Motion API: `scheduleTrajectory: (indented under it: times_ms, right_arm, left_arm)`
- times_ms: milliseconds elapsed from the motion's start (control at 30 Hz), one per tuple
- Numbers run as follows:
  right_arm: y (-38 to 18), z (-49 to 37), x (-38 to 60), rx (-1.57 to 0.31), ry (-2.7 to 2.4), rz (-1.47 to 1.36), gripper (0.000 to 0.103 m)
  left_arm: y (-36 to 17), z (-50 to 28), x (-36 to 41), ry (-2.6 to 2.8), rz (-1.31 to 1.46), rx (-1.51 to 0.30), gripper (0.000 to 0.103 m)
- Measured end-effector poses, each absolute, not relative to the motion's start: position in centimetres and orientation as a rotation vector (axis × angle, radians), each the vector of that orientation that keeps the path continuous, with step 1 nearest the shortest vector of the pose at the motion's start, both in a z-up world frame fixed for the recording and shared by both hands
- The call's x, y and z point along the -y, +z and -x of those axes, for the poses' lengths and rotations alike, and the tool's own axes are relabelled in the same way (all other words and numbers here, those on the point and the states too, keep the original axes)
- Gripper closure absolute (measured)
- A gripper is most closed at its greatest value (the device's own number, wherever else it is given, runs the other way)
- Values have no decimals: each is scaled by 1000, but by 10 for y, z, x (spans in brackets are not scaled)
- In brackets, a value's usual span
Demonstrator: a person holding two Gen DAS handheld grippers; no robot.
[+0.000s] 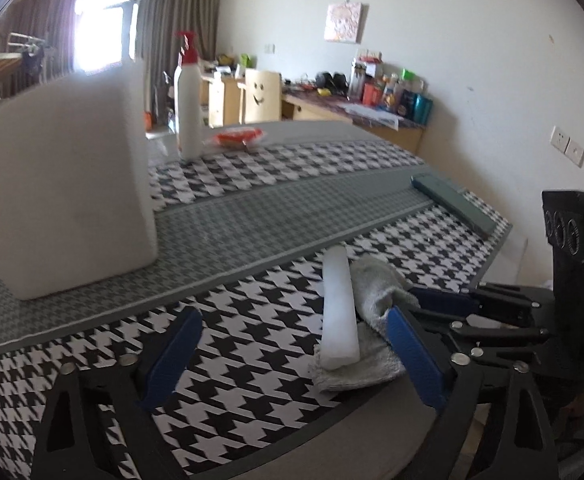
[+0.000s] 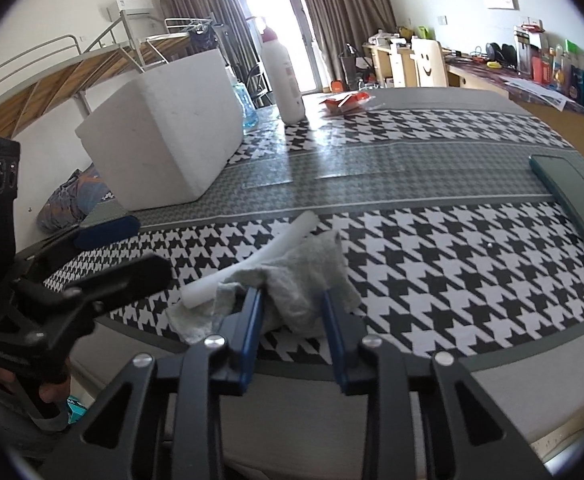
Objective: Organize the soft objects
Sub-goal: 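Move the right gripper to the grey cloth and close on it, then close the left gripper on the white foam tube beside the cloth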
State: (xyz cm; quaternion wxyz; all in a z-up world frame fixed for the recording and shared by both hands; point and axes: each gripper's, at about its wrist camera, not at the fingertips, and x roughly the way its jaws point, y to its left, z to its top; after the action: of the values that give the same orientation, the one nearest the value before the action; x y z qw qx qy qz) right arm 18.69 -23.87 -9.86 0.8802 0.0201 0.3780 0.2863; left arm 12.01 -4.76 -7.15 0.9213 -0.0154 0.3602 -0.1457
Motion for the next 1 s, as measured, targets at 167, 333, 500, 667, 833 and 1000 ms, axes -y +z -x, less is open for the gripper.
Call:
scheduleTrajectory:
  times_ms: [167,333,500,667,833,1000]
  right_arm:
    - [-101,-188,241,-794,584,-48,68]
    - [-100,-189,241,-794,590,-54,68]
    - [-101,-188,243,-791,596,-65,68]
    - [-101,-188,245,-788,600,-77,68]
    - [-101,-188,246,-786,599,-84,68]
    - [-101,-188,247,-783,600,-82,68]
  left_arm:
    - [-79,-123,56,-338,14,-782,28]
    - [-85,-126,67,-364,-9,-809,38]
    - [-89,-131,72,-366,-24,-840,51]
    - [-92,-135,78,-384,-30,-855,65]
    - [-92,-136,81,-397,-26,-856,77]
    - [-90,-136,80,-402,-12,-847,82]
